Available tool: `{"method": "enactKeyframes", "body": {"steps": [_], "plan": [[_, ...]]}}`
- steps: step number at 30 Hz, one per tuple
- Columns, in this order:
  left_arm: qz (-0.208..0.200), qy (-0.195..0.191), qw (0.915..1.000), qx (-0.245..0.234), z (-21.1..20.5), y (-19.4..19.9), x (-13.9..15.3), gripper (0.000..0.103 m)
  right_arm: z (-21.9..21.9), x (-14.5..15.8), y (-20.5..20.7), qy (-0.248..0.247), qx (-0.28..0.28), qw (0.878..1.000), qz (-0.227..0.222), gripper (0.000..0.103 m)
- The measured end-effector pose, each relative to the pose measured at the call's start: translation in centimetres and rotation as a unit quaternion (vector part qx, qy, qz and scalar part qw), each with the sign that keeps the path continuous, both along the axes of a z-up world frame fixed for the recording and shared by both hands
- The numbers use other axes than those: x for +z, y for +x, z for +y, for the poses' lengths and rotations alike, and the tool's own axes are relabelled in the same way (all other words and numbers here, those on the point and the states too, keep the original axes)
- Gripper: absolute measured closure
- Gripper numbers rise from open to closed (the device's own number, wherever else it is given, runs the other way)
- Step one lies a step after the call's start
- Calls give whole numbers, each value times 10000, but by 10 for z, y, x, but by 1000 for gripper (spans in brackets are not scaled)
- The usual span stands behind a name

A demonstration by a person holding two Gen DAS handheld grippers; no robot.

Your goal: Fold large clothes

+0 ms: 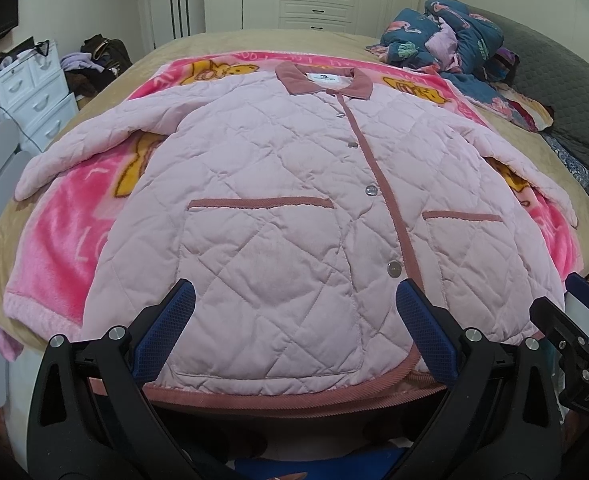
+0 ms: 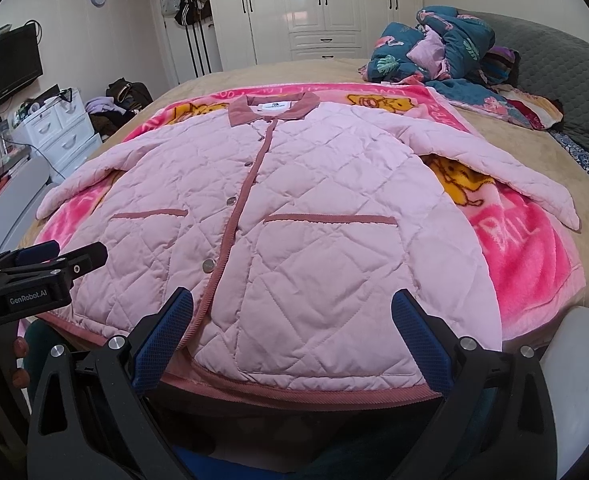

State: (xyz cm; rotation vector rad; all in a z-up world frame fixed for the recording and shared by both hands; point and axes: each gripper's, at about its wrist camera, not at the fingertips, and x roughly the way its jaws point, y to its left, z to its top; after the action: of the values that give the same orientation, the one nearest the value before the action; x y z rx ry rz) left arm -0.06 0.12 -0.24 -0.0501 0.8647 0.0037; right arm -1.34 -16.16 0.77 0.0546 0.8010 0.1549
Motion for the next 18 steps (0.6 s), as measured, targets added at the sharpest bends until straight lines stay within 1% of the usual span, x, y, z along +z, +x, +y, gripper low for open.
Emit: {"method": "enactKeyframes", "body": {"steps": [11,18], "plan": [[2,8,10000,9,0,0,0,9,0,-1,4,14,3,10000,-5,4],[1,-49,10000,40,-1,17,8,9,0,5,20,70,-1,10000,-32,4]]}}
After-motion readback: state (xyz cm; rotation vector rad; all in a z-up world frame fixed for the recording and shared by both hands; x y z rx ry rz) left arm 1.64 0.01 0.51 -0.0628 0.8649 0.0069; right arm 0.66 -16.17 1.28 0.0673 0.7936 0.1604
